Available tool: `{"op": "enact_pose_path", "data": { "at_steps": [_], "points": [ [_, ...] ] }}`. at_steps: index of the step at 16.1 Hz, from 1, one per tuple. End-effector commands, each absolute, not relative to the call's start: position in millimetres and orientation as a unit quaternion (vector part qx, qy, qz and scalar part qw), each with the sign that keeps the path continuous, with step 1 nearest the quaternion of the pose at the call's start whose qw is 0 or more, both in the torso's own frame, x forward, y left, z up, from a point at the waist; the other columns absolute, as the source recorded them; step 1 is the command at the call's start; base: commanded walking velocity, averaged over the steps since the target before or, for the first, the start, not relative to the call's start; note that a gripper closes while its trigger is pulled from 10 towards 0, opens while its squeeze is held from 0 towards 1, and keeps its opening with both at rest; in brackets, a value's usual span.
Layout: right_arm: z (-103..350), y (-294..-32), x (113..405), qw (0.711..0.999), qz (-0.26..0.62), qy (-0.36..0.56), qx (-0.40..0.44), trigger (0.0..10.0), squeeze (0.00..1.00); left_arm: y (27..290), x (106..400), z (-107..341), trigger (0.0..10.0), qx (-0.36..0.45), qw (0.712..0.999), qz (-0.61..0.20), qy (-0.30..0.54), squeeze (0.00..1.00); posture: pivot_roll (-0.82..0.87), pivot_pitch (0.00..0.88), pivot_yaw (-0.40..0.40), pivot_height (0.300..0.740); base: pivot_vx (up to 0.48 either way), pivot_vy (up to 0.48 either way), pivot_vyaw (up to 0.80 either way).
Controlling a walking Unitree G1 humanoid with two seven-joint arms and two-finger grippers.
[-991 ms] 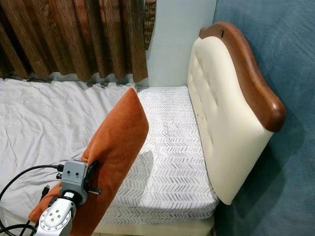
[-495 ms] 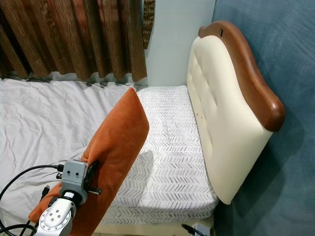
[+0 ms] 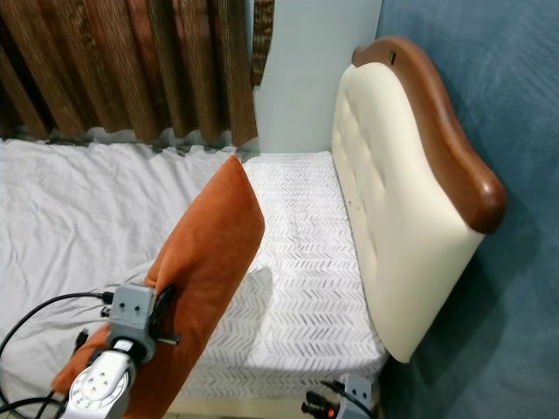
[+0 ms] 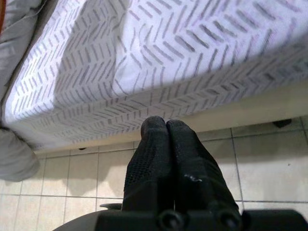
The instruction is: Clean up the room
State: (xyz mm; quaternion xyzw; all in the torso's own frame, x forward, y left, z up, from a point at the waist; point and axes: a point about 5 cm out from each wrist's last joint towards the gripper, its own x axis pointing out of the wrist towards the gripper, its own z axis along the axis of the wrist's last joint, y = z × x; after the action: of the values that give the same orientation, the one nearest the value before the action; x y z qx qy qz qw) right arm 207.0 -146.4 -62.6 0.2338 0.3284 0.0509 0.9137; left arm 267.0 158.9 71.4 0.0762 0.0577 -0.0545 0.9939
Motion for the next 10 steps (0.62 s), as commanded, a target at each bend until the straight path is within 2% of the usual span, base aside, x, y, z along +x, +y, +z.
{"op": "enact_pose_path", "data": {
  "at_steps": [1,2,7,10],
  "points": [
    [80.8,-138.5,309.4,0.986,0.158,-0.023,0.054,10.0,0.00,162.9,276.2,75.9,10.0,0.073,0.996,-0.032,0.039,0.00,0.07,0.000,0.000,0.740,0.000,0.000,0.00],
    [68.3,-138.3,310.8,0.986,0.156,0.007,0.051,10.0,0.00,163.7,279.1,65.4,10.0,0.069,0.995,-0.022,0.062,0.00,0.07,0.000,0.000,0.740,0.000,0.000,0.00],
    [66.8,-134.6,311.4,0.985,0.162,0.011,0.052,10.0,0.00,161.0,282.4,62.1,10.0,0.069,0.995,-0.027,0.061,0.00,0.07,0.000,0.000,0.740,0.000,0.000,0.00],
    [49.1,-132.2,314.1,0.984,0.155,0.060,0.061,10.0,0.00,160.1,294.8,41.6,10.0,0.065,0.992,-0.028,0.103,0.00,0.07,0.000,0.000,0.740,0.000,0.000,0.00]
  ]
}}
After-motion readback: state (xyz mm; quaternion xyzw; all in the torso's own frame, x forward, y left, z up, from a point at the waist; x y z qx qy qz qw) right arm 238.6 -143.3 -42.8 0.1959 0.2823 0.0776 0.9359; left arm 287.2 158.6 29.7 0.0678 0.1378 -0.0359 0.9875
